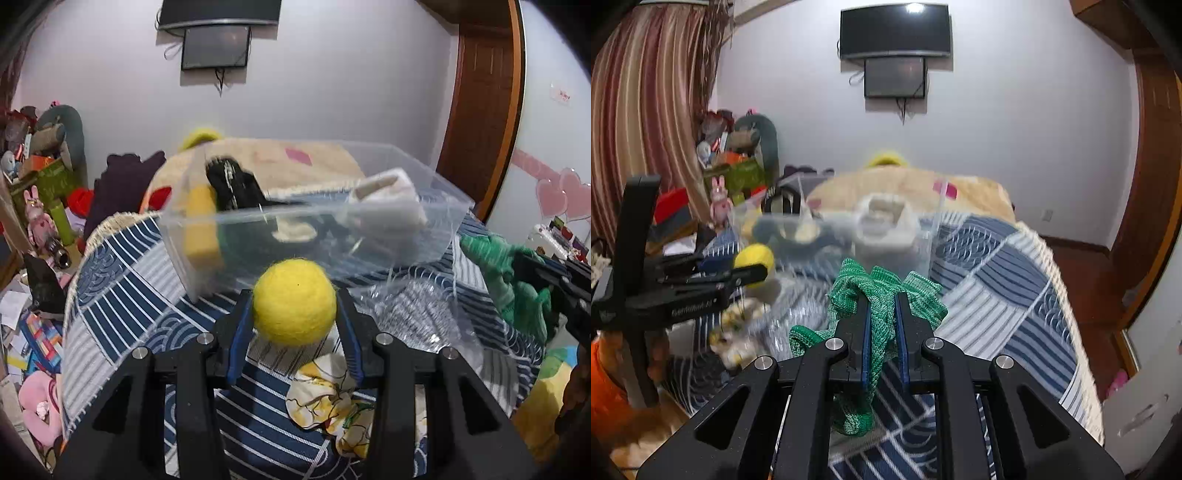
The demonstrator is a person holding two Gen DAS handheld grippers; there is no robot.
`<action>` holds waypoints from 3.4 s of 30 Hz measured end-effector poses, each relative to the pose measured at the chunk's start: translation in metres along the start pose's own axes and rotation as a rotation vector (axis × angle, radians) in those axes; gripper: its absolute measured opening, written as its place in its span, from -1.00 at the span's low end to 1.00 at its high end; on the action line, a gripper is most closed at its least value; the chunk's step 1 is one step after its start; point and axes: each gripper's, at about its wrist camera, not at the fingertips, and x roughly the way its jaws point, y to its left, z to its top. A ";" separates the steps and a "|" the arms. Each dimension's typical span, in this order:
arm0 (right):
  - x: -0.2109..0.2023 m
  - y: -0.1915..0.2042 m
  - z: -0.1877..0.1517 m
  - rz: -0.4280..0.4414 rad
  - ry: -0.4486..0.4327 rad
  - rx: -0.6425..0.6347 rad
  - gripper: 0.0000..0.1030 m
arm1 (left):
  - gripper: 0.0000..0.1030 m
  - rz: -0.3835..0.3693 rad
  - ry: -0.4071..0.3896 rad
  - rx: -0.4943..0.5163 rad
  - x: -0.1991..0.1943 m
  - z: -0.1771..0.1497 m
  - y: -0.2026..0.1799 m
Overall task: Organize soft objects
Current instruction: 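Carry the yellow ball into the box with the left tool while the right tool drops the glove in, then grasp the bagged silver glove with the right tool while the left tool grasps the floral scrunchie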
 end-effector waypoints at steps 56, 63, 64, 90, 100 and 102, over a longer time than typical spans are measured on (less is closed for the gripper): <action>0.059 0.028 0.065 0.066 -0.018 -0.084 0.00 | 0.14 0.053 -0.068 0.092 0.003 0.054 -0.006; 0.048 0.037 0.039 0.130 0.020 -0.087 0.02 | 0.24 0.019 -0.072 0.060 -0.020 0.038 -0.004; 0.051 0.038 0.034 0.143 0.037 -0.084 0.05 | 0.24 0.018 -0.064 0.059 -0.021 0.035 -0.004; 0.064 0.047 -0.007 0.170 0.145 -0.097 -0.54 | -0.03 -0.080 0.125 0.024 0.000 -0.049 -0.010; 0.032 0.034 0.015 0.138 0.024 -0.082 -0.54 | -0.63 -0.101 0.085 0.045 -0.015 -0.036 -0.011; 0.026 0.031 0.022 0.120 -0.005 -0.081 -0.54 | -0.63 -0.097 0.065 0.038 -0.019 -0.029 -0.009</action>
